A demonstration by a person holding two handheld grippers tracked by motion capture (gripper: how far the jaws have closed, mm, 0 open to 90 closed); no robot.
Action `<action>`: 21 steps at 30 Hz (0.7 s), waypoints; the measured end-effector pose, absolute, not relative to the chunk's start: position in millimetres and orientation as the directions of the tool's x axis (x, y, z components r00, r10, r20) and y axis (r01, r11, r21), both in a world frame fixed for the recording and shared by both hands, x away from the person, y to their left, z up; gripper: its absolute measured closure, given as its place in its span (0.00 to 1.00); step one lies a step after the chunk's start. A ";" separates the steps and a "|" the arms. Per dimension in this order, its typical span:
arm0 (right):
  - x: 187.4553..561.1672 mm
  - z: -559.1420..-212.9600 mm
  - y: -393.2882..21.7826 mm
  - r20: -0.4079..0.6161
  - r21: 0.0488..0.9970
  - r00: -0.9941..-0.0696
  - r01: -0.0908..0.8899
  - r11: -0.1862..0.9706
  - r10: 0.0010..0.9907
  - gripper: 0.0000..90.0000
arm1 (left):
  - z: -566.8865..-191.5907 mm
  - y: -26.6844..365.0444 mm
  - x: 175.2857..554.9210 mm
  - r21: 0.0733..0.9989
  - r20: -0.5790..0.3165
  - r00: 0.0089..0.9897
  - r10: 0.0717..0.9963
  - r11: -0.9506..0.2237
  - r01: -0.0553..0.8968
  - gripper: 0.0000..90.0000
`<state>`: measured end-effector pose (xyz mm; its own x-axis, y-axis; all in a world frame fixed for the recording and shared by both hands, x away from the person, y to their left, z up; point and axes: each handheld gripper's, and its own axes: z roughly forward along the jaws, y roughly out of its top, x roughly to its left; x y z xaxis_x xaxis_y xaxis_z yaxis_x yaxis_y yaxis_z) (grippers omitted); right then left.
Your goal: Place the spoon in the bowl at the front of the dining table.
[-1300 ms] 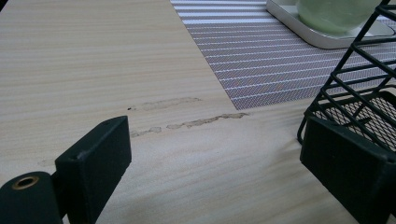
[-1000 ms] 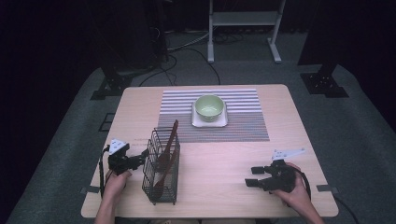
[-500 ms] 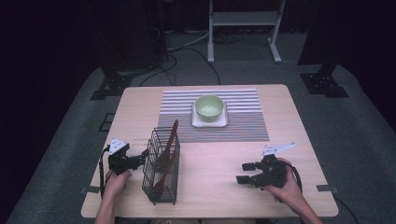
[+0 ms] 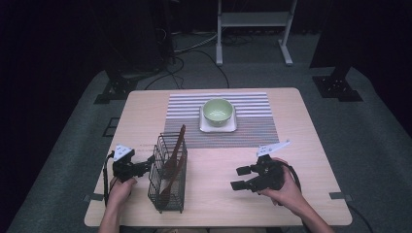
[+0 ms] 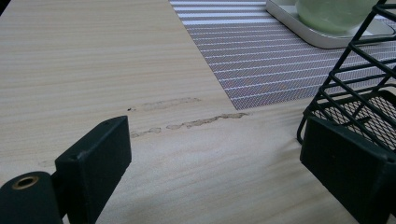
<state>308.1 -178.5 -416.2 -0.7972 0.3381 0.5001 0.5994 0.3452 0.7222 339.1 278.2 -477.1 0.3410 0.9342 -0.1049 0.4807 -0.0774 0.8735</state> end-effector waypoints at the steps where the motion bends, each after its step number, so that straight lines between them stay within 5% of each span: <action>1: 308.4 -415.3 -177.0 0.498 0.723 -0.799 0.597 0.348 0.336 0.23 | -477.0 278.3 339.1 0.873 -0.104 0.341 0.934 -0.078 0.481 0.09; 21: 310.8 -389.8 -145.2 0.527 0.699 -0.800 0.600 0.390 0.287 0.23 | -477.3 278.8 339.0 0.875 -0.110 0.341 0.934 -0.071 0.478 0.09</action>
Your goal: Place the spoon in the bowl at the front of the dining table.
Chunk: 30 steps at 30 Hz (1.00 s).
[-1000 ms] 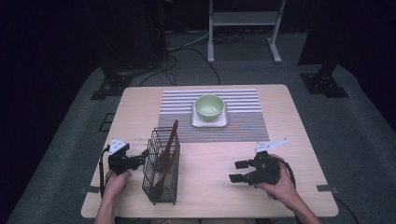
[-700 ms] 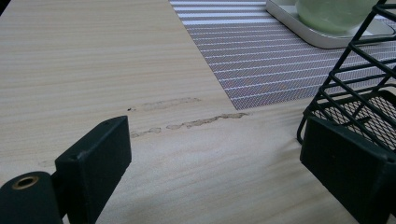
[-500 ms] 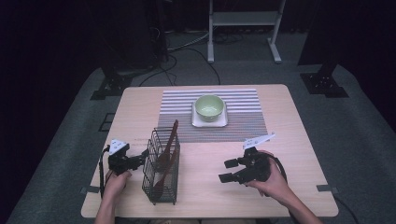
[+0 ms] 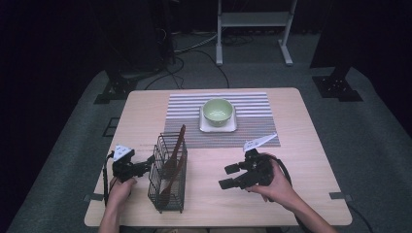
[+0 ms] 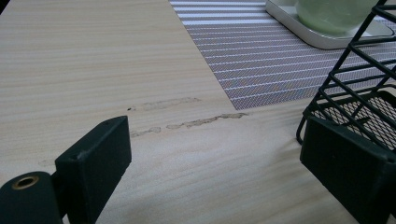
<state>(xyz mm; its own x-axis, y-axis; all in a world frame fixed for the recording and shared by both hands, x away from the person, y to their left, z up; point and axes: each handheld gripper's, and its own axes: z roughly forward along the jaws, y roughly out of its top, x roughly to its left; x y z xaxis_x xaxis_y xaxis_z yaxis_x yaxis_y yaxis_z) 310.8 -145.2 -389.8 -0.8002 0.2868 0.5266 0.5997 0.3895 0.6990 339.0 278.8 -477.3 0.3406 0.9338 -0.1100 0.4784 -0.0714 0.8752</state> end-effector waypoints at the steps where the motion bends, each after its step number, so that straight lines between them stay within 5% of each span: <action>1: 310.7 -388.0 -143.4 0.530 0.696 -0.799 0.601 0.393 0.284 0.23 | -477.3 278.8 339.0 0.875 -0.111 0.341 0.934 -0.071 0.478 0.09; 30: 316.2 -351.4 -84.9 0.530 0.676 -0.820 0.562 0.476 0.215 0.23 | -477.2 279.6 338.7 0.875 -0.115 0.346 0.931 -0.070 0.479 0.09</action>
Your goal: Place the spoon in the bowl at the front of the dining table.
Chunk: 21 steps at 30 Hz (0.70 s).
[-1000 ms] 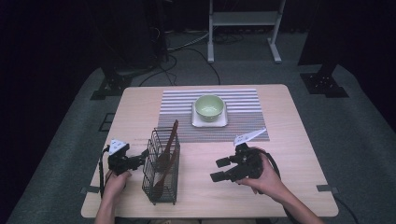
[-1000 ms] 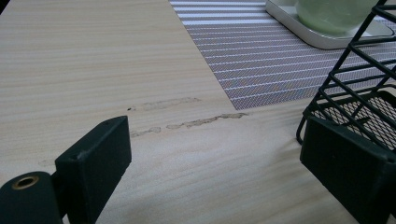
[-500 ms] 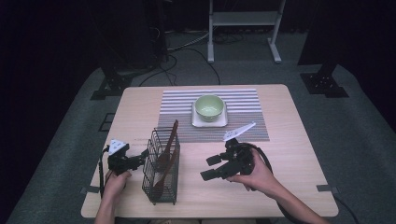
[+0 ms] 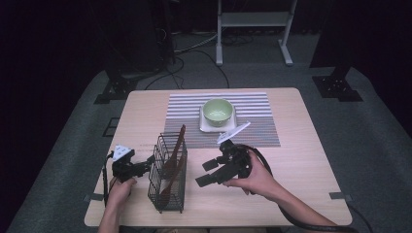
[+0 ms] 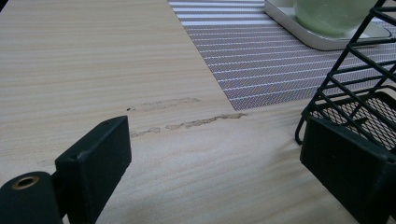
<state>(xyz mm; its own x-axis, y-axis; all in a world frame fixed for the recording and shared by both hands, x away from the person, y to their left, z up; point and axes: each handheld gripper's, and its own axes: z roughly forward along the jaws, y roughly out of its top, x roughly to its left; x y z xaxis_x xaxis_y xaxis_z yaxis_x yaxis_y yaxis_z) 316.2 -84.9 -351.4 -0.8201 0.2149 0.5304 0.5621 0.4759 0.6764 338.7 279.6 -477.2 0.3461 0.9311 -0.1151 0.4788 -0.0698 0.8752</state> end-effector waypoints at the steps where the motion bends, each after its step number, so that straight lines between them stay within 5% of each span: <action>1: 316.9 -350.5 -82.1 0.532 0.672 -0.819 0.564 0.480 0.216 0.23 | -477.2 279.7 338.7 0.875 -0.116 0.346 0.931 -0.069 0.479 0.09; 21: 341.5 -340.7 -51.2 0.535 0.625 -0.806 0.578 0.525 0.252 0.26 | -477.2 280.2 338.5 0.876 -0.122 0.341 0.932 -0.061 0.478 0.09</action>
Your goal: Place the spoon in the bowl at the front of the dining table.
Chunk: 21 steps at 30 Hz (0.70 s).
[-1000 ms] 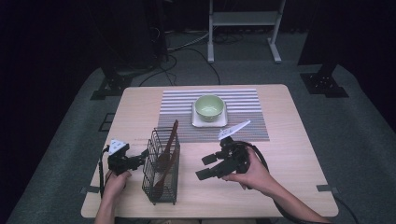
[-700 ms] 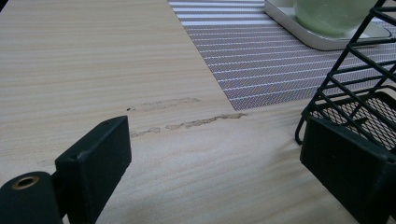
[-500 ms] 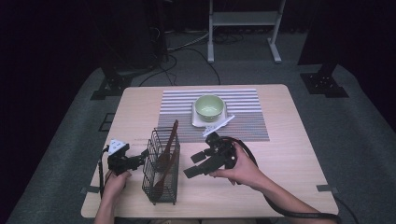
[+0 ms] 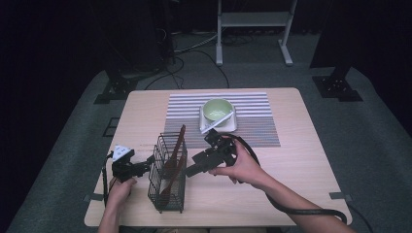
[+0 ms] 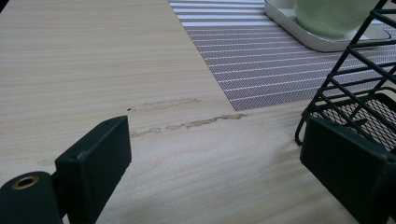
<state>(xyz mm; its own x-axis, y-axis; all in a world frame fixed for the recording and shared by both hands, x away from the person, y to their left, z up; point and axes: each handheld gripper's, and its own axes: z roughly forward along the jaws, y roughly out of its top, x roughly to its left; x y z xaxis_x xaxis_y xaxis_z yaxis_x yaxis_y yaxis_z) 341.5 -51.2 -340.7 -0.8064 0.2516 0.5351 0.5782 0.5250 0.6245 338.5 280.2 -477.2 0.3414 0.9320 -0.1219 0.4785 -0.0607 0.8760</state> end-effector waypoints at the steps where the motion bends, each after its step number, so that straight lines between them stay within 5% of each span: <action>1: 342.1 -340.9 -49.8 0.534 0.623 -0.807 0.578 0.528 0.253 0.27 | -477.2 280.3 338.5 0.876 -0.122 0.342 0.932 -0.061 0.479 0.09; 21: 358.1 -338.8 -25.9 0.515 0.586 -0.799 0.592 0.553 0.309 0.53 | -477.2 280.7 338.5 0.877 -0.130 0.342 0.931 -0.053 0.478 0.09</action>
<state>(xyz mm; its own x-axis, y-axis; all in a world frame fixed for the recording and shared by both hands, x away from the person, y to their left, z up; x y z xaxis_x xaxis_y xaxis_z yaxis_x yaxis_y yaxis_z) 358.1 -25.9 -338.8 -0.7994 0.3089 0.5154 0.5918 0.5531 0.5864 338.5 280.7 -477.2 0.3415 0.9309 -0.1296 0.4778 -0.0532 0.8768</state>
